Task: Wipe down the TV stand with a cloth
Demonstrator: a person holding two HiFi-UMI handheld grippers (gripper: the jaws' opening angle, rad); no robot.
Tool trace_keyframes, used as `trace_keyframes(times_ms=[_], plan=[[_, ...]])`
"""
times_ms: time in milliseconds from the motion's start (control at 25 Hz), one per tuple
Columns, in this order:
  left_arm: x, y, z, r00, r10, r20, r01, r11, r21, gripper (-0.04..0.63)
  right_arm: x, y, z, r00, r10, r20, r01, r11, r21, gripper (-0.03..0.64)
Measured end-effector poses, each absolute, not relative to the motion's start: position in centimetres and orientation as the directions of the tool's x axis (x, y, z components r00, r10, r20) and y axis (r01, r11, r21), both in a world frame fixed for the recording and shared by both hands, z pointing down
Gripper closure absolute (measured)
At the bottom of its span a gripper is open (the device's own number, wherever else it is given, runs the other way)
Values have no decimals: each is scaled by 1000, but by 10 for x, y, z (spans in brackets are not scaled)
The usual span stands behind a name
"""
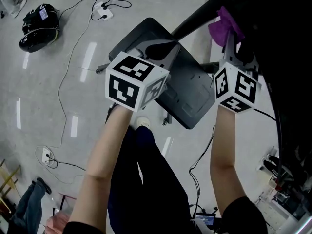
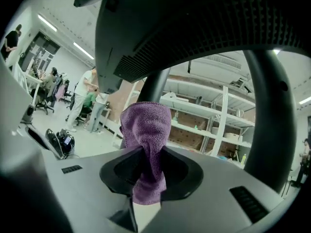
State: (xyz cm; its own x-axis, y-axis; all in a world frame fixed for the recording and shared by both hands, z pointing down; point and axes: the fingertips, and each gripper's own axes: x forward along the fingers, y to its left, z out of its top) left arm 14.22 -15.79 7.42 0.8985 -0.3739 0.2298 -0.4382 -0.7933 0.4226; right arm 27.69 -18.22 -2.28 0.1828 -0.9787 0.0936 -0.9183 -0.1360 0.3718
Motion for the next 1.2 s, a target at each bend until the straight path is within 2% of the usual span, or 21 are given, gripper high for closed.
trace_keyframes(times_ms=[280,520,1200], plan=[[145,-159,85,900,-369,234,-436,-782,446,588,273,-209,-38,157,-986,62,-922,-123,366,511],[147,-159,91,900,-361,244,-435,-782,446,588,264,-215,-17,136,-986,98,-906,-84,414,511],[140,-157,110,901,-355,251,-434,-758,486,588,259,-214,74,127,-960,249,-930,-28,367,511]])
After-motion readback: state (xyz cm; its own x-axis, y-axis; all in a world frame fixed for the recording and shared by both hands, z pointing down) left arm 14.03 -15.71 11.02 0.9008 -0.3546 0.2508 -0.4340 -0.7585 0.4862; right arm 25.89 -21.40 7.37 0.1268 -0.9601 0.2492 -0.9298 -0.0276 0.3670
